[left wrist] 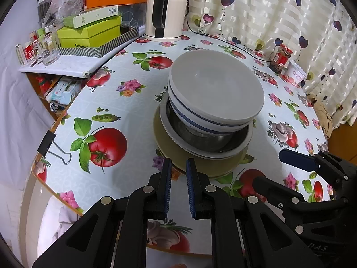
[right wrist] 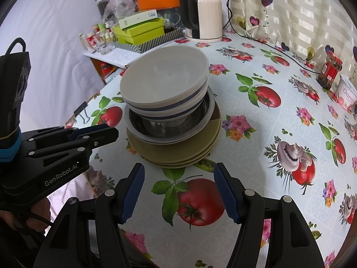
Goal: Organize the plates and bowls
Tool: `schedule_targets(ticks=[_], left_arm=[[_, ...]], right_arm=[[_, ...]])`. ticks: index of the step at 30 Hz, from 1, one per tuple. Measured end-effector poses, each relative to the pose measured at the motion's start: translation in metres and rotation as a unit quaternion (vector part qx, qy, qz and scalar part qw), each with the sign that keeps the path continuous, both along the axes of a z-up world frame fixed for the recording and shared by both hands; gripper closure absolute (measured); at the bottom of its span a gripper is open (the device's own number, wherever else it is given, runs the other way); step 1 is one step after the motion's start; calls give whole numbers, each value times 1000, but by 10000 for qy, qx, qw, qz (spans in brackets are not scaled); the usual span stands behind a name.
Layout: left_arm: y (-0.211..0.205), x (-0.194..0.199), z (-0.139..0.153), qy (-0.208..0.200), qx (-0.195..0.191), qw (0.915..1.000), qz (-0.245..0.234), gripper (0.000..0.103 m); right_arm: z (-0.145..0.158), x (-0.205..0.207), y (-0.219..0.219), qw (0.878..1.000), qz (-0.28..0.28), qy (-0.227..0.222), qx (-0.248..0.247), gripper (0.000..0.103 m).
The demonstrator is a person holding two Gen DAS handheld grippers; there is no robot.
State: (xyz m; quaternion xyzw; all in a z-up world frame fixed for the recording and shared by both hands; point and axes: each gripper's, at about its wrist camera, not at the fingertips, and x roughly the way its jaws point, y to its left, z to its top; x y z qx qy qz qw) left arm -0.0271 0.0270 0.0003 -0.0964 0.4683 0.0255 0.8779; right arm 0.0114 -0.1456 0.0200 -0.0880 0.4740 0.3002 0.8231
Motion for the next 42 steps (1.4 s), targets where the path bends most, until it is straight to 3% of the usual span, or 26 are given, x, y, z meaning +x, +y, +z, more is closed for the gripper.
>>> schedule_targets(ticks=[42], left_arm=[[-1,2,-2,33,37,10000,-14,89]], right_arm=[[-1,-1,2,10000,6,2,-16,37]])
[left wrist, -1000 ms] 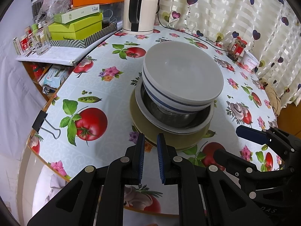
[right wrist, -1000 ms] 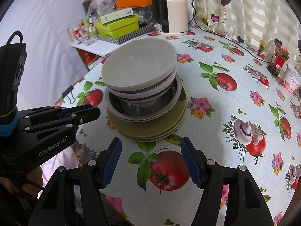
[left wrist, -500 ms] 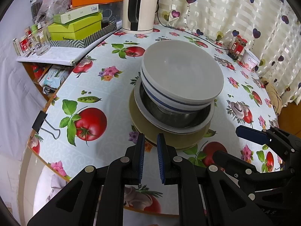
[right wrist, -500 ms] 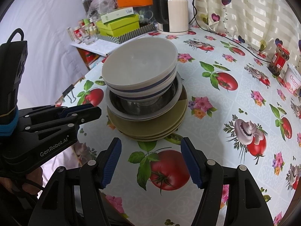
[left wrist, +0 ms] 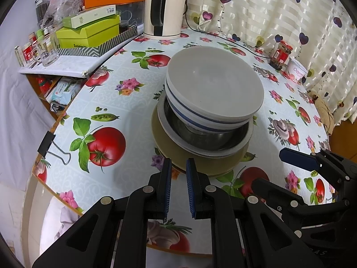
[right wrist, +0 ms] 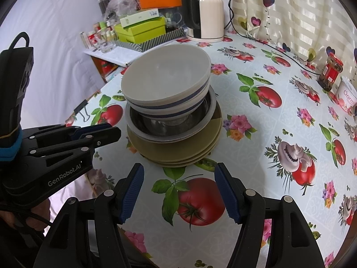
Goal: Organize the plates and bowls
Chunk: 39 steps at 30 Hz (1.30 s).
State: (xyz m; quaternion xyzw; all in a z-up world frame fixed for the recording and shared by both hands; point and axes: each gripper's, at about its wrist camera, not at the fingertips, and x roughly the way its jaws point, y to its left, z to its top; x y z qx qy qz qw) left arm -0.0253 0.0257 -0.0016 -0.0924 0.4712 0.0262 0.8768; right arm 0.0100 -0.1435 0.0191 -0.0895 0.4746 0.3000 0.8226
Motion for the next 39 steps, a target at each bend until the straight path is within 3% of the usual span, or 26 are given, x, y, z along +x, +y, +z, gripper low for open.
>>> schedule_targets(ticks=[39], left_arm=[[-1,0,0,19,8,10000,-1,89]], right_arm=[[0,-1,0,10000,-3,-1,-6,37]])
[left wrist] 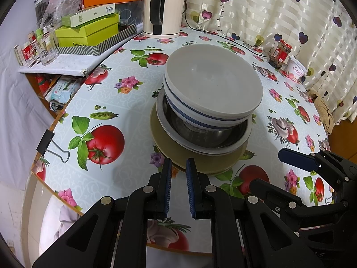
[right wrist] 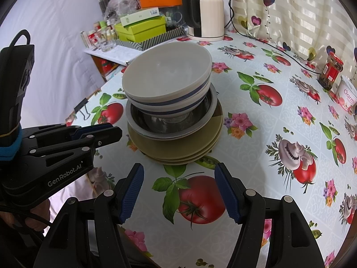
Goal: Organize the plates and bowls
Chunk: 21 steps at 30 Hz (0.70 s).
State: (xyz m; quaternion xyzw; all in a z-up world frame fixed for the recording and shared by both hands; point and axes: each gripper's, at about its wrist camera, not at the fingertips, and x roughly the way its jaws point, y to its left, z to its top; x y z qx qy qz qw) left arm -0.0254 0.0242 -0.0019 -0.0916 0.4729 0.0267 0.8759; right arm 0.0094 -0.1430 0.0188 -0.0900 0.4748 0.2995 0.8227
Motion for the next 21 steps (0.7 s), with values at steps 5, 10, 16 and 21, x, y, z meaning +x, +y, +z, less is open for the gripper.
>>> schedule_targets(ticks=[5,10,16,21], left_arm=[[0,0,0,1,0,10000,0,89],[0,0,0,3,4,10000,-2,89],[1,-1,0,5,10,10000,-3,89],[0,1,1,7,7,10000,-2,89]], right_arm=[[-1,0,0,10000,0,0,0,37],[-1,-1,0,10000,4,-1,-1,37],[0,0,0,10000,0,-2,-2,37],[0,0,0,10000,-1,-2,-2,36]])
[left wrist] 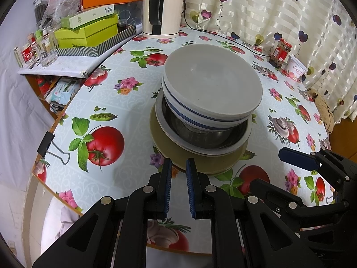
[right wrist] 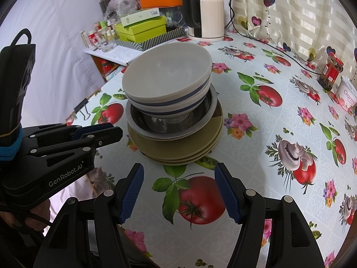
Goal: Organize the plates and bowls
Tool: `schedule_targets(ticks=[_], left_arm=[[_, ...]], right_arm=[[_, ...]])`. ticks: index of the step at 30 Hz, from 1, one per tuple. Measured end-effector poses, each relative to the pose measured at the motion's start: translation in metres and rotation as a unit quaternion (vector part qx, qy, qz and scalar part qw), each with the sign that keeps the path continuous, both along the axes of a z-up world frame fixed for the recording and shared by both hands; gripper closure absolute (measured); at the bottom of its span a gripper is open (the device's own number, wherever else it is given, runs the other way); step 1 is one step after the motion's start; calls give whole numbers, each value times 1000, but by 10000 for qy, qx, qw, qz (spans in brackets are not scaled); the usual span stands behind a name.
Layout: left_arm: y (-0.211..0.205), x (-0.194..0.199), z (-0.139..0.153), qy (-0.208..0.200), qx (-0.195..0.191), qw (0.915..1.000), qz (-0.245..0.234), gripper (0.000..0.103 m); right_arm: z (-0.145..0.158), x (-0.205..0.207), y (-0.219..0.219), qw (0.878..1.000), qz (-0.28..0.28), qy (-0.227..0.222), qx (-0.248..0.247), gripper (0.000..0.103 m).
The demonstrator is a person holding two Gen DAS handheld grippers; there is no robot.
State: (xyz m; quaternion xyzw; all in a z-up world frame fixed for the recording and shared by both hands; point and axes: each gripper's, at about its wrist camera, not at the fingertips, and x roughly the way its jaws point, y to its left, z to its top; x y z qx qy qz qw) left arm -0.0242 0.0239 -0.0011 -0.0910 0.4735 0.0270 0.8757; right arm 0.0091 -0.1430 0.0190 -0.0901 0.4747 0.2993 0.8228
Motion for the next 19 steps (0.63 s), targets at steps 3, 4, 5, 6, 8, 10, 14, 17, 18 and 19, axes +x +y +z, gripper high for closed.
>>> schedule_targets(ticks=[3,4,5,6,8,10,14,17,18,19], left_arm=[[0,1,0,0,1,10000,0,89],[1,0,0,-3,1,10000,-5,89],[-1,0,0,-4,0,10000,-5,89],[0,0,-1,-1,6,10000,-6,89],[-1,1,0,0,2,10000,-5,89],[0,1,0,5,4,10000,-9,89],[-1,1,0,-23,-5,10000,-16,89],[-4,-4,0,-63,12,10000,-22,89],[-3,-6,0,-62,7,10000,-22,89],[-3,-6,0,-54,10,10000,-17,89]], right_arm=[[0,0,0,10000,1,1,-1,36],[0,0,0,10000,1,0,-3,36],[0,0,0,10000,1,1,-4,36],[0,0,0,10000,2,-2,-4,36],[0,0,0,10000,11,-33,-25,36],[0,-3,2,9999,40,-76,-62,36],[1,-4,2,9999,74,-100,-74,36],[1,-4,2,9999,67,-99,-72,36],[1,-4,2,9999,63,-96,-67,36],[1,-3,1,9999,63,-95,-64,36]])
